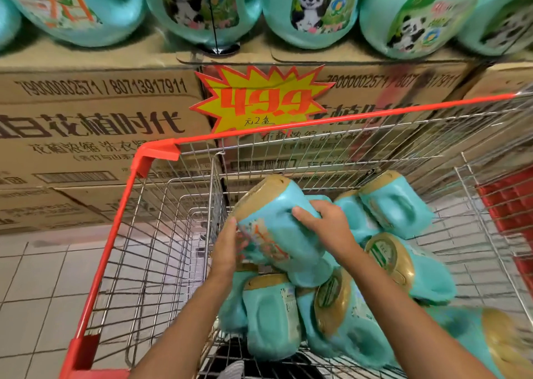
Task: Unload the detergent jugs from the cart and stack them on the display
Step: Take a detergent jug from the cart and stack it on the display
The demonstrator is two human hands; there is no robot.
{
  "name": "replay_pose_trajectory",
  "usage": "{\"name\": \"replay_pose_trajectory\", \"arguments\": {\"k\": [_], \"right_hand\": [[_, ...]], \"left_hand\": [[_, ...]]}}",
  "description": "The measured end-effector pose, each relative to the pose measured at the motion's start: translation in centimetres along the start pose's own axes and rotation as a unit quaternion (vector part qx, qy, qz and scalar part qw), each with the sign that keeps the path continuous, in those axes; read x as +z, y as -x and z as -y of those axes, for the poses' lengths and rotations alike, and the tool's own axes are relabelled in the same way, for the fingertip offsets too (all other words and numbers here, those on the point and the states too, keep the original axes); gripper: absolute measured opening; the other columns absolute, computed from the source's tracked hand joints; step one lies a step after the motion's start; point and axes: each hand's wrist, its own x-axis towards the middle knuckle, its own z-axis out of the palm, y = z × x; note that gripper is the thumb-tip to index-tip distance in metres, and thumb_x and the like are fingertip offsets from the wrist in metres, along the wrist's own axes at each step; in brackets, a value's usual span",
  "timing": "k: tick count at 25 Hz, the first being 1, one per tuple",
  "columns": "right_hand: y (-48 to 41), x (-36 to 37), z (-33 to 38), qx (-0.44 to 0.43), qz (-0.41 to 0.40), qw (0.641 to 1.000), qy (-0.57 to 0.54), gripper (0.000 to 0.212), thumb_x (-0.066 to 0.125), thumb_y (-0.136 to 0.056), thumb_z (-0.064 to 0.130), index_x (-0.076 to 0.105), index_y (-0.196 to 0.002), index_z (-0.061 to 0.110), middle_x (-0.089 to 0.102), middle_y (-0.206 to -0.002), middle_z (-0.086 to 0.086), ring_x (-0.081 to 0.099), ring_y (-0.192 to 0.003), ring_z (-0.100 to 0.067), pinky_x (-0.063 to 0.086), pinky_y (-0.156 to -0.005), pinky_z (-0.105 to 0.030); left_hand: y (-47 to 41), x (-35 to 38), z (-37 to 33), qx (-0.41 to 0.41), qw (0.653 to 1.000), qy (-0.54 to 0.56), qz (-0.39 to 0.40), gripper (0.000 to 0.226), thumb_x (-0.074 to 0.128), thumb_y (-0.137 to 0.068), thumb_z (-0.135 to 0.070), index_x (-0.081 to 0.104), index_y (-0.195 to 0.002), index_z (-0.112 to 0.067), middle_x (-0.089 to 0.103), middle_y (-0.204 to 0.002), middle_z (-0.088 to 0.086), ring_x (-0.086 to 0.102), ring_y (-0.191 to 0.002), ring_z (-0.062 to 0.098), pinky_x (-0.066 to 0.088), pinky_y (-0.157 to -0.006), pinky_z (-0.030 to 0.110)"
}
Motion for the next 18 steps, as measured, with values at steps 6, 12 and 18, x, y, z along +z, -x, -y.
{"name": "replay_pose_trajectory", "arguments": {"k": [6,12,18], "right_hand": [[6.3,-2.2,0.2,0.096,-0.041,0.937,-0.332,0.044,0.069,-0.079,0.041,0.046,-0.056,0.012,0.038,-0.048,-0.003,0.035,-0.046,-0.013,0.03,-0.047,-0.022],[7.4,-2.5,-0.3,0.18,-0.07,0.864,-0.465,0.04,0.066,-0.074,0.049,0.057,-0.068,0.011,0.04,-0.047,0.002,0.036,-0.043,-0.012,0.033,-0.05,-0.024],[7.2,-2.0,1.1,0.15,-0.068,0.897,-0.41,0.047,0.066,-0.078,0.058,0.063,-0.068,0.013,0.041,-0.052,-0.001,0.038,-0.051,-0.016,0.035,-0.058,-0.029]], "left_hand": [[1.8,-0.4,0.2,0.006,0.986,0.053,0.159,0.055,0.049,-0.08,-0.061,0.072,-0.113,-0.024,0.075,-0.106,0.004,0.073,-0.089,0.021,0.058,-0.064,0.034],[4.2,0.6,-1.8,-0.003,0.973,0.043,0.227,0.053,0.055,-0.087,-0.052,0.064,-0.126,-0.017,0.071,-0.118,0.013,0.069,-0.106,0.029,0.059,-0.075,0.035],[6.6,-0.7,-3.2,0.055,0.975,0.048,0.21,0.05,0.057,-0.089,-0.048,0.057,-0.13,-0.02,0.071,-0.118,0.008,0.07,-0.105,0.026,0.059,-0.071,0.031]]}}
